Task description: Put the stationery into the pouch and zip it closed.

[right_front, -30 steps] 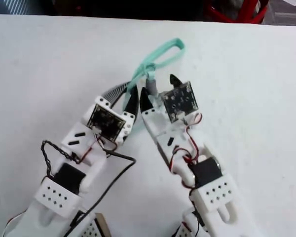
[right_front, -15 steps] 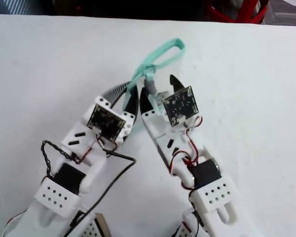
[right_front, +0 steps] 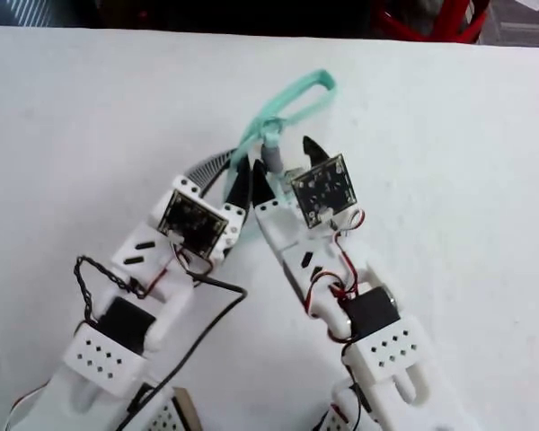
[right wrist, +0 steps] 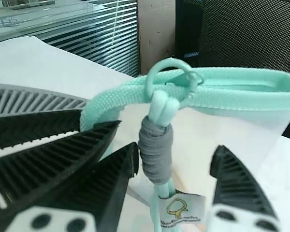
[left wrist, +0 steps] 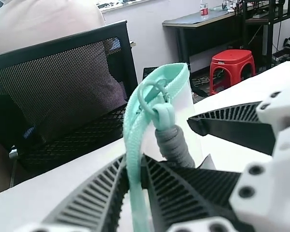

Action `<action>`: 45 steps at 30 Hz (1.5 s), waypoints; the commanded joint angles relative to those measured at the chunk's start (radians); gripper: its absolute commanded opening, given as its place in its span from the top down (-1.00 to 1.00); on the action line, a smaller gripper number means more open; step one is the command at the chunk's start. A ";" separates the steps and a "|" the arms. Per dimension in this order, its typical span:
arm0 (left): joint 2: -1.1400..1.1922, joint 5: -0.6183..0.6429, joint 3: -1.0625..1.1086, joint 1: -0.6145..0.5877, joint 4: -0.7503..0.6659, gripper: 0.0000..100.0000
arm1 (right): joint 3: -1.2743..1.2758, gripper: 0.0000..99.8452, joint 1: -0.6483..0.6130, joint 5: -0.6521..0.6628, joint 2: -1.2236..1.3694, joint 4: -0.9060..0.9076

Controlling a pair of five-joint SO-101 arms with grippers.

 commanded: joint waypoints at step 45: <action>0.002 -0.003 0.048 0.016 0.009 0.95 | -0.736 0.96 0.415 0.060 0.420 0.348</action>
